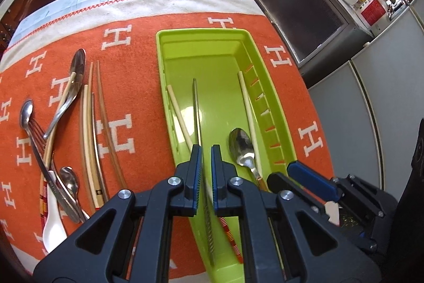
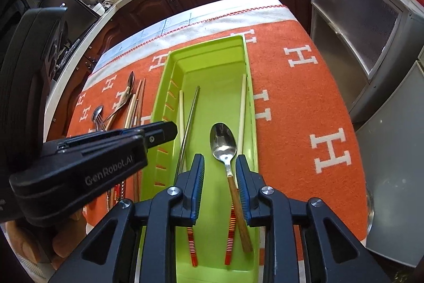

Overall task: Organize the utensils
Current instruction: 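Move both open tools back over the utensil pile, then grasp the metal knife with the left tool while the right grasps a large metal spoon, then carry the knife and the large spoon over the green tray with both tools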

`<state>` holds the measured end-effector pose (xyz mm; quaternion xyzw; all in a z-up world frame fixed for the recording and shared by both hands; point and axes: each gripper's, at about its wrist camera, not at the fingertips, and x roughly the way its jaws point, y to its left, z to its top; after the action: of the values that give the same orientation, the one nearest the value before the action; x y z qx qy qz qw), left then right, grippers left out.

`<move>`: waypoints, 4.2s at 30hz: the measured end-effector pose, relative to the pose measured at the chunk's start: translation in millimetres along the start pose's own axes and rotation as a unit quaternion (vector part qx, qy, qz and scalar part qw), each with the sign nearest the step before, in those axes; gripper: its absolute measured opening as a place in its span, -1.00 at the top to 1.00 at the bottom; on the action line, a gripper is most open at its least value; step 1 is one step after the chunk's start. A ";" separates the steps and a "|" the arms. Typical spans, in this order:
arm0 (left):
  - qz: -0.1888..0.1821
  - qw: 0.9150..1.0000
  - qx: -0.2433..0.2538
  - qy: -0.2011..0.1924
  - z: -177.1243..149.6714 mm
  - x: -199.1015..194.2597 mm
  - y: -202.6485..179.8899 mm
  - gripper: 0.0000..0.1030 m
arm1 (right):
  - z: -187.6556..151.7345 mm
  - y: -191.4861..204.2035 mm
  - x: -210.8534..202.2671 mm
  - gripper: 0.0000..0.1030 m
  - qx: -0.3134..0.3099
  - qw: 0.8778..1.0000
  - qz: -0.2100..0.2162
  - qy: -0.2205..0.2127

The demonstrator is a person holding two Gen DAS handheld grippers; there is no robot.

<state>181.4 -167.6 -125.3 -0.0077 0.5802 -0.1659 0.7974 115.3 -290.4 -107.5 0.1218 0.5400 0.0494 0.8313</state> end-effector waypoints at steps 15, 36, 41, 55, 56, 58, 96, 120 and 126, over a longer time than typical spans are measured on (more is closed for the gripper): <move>0.063 0.998 0.010 -0.020 -56.3 -60.2 48.6 0.56 | -18.2 21.9 -10.2 0.48 -0.020 1.000 -0.011 0.001; 0.115 0.985 -0.109 -0.063 -99.4 -129.7 197.2 0.56 | -16.6 120.2 -23.4 0.24 -0.100 0.995 0.016 -0.018; 0.100 0.985 -0.129 -0.057 -97.2 -118.0 219.8 0.56 | -4.7 145.6 -6.7 0.24 -0.099 0.995 0.032 0.000; -0.048 0.974 -0.215 -0.058 -51.8 -58.6 286.2 0.43 | 28.1 201.3 66.3 0.24 -0.128 0.990 0.038 0.047; -0.062 0.971 -0.224 -0.059 -47.2 -52.7 291.1 0.43 | 31.1 202.6 69.9 0.24 -0.127 0.990 0.037 0.047; -0.085 0.965 -0.240 -0.059 -41.3 -42.2 299.1 0.43 | 36.9 204.4 76.2 0.24 -0.124 0.990 0.036 0.048; -0.150 0.946 -0.257 -0.129 -7.0 -28.9 303.0 0.97 | 133.0 197.8 190.6 0.60 -0.055 0.997 0.039 0.030; -0.154 0.960 -0.197 -0.122 -67.2 -108.1 237.1 0.97 | 89.4 168.0 38.4 0.97 -0.061 0.990 0.051 -0.115; -0.153 0.966 -0.168 -0.123 -72.5 -133.3 196.7 0.97 | 70.5 133.9 -28.2 0.97 -0.058 0.986 0.048 -0.148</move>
<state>128.2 67.8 -66.2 -0.2507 0.4887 -0.1835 0.8152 174.4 -177.6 -20.9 0.1045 0.4008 0.1018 0.9045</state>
